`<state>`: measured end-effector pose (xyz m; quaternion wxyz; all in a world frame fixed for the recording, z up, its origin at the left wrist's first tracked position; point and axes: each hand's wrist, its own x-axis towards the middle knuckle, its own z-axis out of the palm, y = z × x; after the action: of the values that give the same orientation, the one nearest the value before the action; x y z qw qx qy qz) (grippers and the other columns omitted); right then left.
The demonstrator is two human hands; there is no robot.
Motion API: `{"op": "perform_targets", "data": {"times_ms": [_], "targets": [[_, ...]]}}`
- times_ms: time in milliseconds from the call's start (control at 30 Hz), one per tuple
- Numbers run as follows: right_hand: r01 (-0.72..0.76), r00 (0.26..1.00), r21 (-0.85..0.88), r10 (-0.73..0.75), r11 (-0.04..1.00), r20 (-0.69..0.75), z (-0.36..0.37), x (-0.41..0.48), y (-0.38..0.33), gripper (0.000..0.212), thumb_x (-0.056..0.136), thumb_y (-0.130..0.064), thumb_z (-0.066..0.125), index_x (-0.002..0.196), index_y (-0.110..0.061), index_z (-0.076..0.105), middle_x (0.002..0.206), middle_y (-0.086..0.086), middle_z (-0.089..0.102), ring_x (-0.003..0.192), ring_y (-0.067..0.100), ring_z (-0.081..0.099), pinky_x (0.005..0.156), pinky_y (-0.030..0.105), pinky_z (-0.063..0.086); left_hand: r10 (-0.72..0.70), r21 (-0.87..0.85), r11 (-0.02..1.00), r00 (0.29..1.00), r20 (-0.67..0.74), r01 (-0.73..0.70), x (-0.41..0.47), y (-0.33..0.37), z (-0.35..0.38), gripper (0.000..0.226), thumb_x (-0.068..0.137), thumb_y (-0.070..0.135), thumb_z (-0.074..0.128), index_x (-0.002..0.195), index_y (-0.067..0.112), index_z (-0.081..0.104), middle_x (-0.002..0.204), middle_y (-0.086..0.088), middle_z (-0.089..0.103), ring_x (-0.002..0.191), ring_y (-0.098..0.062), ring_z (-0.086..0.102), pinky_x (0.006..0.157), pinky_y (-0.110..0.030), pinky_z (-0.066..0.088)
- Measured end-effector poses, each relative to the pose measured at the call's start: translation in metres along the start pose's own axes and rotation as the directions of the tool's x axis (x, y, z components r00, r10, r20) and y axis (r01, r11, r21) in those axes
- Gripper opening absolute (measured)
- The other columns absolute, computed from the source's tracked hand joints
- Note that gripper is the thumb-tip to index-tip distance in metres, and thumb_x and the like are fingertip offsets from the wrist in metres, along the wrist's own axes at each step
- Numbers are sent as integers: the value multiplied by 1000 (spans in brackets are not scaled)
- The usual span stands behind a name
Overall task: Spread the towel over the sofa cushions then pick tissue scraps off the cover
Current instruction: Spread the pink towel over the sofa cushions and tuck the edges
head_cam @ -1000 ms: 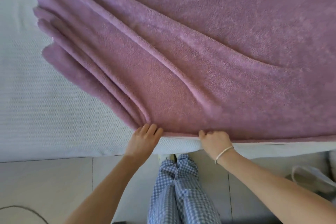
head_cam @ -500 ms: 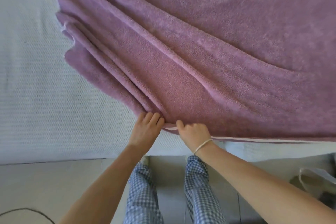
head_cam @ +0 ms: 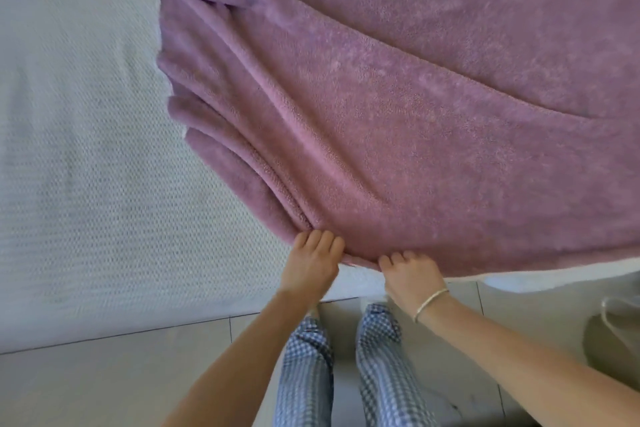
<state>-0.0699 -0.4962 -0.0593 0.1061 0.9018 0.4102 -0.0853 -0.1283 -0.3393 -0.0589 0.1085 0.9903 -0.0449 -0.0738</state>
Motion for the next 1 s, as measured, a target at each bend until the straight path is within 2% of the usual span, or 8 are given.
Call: {"op": "perform_targets", "data": {"times_ms": [100,267,333,433,500,700,900,1000], "targets": [[31,995,56,-25,998,-92,-4,21,-25,18,54,-19,49,48,-15,65,37,-2,58,35,13,58,35,15,43,-19,83,996,1000,6,19,-4,-31,2,17,48,11,71,62,16,61,57,1,59,51,-18,58,51,-24,48],[60,975,104,-35,993,-220,-17,54,-58,22,70,-15,50,52,-19,63,34,-5,52,27,8,52,29,13,36,-22,150,988,999,-30,27,-7,-59,-3,8,64,9,57,59,14,59,54,1,58,49,-17,56,51,-25,49],[57,975,113,-31,992,-218,-23,61,-58,16,63,-20,67,49,-18,60,32,-5,51,25,8,51,28,13,35,-52,98,994,998,-22,54,-4,-58,-8,16,70,12,48,57,14,56,51,1,58,47,-18,56,51,-25,49],[52,989,146,-31,988,-147,-28,58,-54,35,44,-31,87,42,-17,55,27,-4,48,22,9,48,27,11,32,-40,30,999,999,19,39,-8,-57,-12,17,70,19,46,56,13,53,47,0,56,43,-19,53,50,-26,47],[70,990,133,-52,989,-130,-27,50,-53,39,39,-34,90,40,-16,55,26,-5,46,20,8,47,27,10,31,-25,26,999,999,38,24,-16,-59,-15,18,66,23,42,55,13,52,46,1,54,41,-19,51,52,-26,44],[117,991,84,-110,990,-82,-28,51,-52,38,22,-23,90,51,-10,68,23,-3,46,17,9,45,24,10,31,-136,76,989,985,102,129,-28,-66,-14,28,35,4,78,53,13,59,48,0,58,45,-20,56,51,-25,51],[240,970,104,-233,965,-75,-23,32,-48,36,30,-20,89,60,-12,71,26,-3,47,19,8,46,26,9,32,-116,15,993,991,72,115,-47,-55,-21,7,54,13,59,51,14,52,44,1,53,39,-19,50,44,-23,41],[216,976,89,-215,972,-17,-12,23,-55,32,30,-19,85,57,-11,70,27,-1,49,21,8,48,28,9,35,-99,7,995,987,129,99,-59,-48,-15,22,46,10,76,51,15,55,45,2,54,39,-18,51,45,-21,43]]}}
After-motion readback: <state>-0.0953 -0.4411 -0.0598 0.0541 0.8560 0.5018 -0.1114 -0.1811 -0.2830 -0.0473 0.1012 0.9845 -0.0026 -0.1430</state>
